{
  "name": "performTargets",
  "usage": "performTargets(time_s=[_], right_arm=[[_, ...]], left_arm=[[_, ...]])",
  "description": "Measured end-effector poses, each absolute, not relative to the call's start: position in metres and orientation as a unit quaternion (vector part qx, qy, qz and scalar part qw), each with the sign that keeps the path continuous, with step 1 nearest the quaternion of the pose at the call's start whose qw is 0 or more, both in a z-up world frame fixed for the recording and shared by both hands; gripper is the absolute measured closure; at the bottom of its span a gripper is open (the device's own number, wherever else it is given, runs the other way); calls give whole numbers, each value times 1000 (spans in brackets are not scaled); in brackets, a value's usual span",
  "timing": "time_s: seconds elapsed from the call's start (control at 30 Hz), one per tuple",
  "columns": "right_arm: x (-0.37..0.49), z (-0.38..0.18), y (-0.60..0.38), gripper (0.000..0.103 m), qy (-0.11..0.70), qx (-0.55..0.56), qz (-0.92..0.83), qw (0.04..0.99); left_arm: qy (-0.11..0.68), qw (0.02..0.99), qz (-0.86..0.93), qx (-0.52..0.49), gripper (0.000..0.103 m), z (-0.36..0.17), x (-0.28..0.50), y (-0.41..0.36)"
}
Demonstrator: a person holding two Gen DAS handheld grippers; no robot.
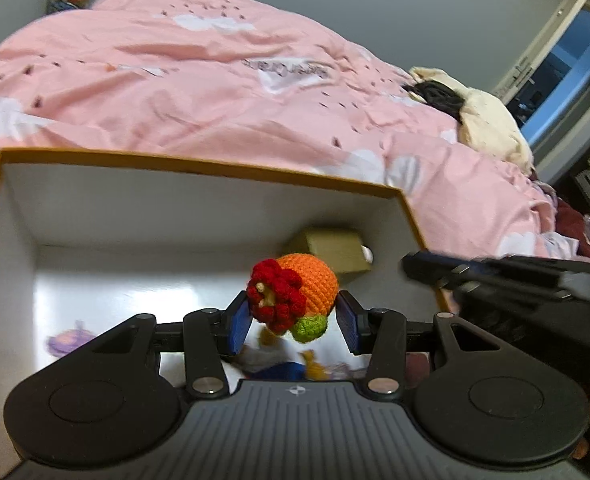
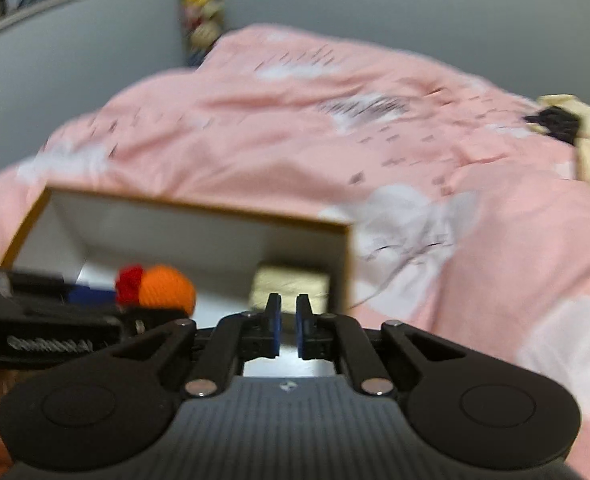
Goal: Organize objects
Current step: 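Carry both items over the box and open the right tool to drop the gold box, then open the left tool to drop the crocheted ball into the box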
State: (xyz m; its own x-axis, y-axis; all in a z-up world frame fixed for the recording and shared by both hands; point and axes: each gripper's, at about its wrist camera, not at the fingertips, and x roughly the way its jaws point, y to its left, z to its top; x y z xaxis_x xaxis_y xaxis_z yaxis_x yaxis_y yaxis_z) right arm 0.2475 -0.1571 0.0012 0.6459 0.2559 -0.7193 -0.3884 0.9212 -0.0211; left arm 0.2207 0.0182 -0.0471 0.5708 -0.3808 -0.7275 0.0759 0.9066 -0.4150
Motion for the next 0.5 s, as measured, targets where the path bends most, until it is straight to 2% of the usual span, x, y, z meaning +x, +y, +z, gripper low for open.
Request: performTargets(time_s=[0.1, 0.43, 0.5], right_arm=[[237, 6, -176, 93, 366, -72, 135, 918], [220, -9, -204, 92, 391, -14, 121, 912], [218, -9, -207, 87, 389, -9, 122, 913]], left_arm=[[453, 862, -151, -168, 51, -51, 224, 0], [482, 848, -169, -140, 50, -63, 229, -38], [482, 848, -170, -141, 50, -61, 226, -39]])
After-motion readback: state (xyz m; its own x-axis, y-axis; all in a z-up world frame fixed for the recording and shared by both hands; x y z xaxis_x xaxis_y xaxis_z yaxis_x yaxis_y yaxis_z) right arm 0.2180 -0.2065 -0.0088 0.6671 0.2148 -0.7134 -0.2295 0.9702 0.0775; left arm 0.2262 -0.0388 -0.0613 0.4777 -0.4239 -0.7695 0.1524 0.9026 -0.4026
